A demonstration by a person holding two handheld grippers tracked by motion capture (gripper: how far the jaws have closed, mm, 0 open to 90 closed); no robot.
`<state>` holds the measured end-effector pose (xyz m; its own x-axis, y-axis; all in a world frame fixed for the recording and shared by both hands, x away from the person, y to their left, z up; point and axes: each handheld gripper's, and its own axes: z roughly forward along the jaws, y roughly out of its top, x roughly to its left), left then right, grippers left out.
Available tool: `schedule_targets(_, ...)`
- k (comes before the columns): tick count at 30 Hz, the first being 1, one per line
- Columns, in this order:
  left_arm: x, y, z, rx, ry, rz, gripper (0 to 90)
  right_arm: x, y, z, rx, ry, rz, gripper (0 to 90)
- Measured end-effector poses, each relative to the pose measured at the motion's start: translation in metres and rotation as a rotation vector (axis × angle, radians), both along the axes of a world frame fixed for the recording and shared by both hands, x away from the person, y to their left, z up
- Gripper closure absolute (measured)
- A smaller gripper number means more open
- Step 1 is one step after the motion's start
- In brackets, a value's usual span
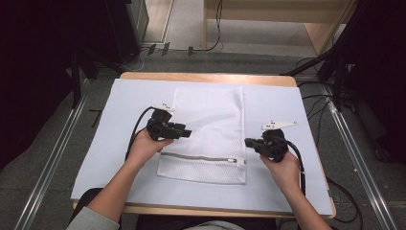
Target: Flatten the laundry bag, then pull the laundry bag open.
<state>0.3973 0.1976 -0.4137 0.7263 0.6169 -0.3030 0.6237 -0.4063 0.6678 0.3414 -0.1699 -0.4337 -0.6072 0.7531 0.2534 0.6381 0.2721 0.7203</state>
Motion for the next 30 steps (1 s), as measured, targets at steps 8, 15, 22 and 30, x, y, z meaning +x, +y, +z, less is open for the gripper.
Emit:
schedule_targets(8, -0.003, -0.014, 0.001, -0.003, 0.000, -0.044, 53.0, -0.014, 0.001, -0.008, -0.017, 0.017, 0.024, 90.0)
schedule_targets(15, -0.005, -0.025, 0.002, -0.001, 0.002, -0.064, 52.4, -0.019, 0.008, -0.019, -0.043, 0.038, 0.059, 90.0)
schedule_targets(22, -0.011, -0.039, 0.000, 0.007, 0.001, -0.102, 51.4, -0.021, 0.014, -0.027, -0.063, 0.052, 0.082, 90.0)
schedule_targets(30, -0.018, -0.054, -0.002, 0.016, 0.005, -0.134, 51.8, -0.020, 0.015, -0.033, -0.073, 0.072, 0.089, 90.0)
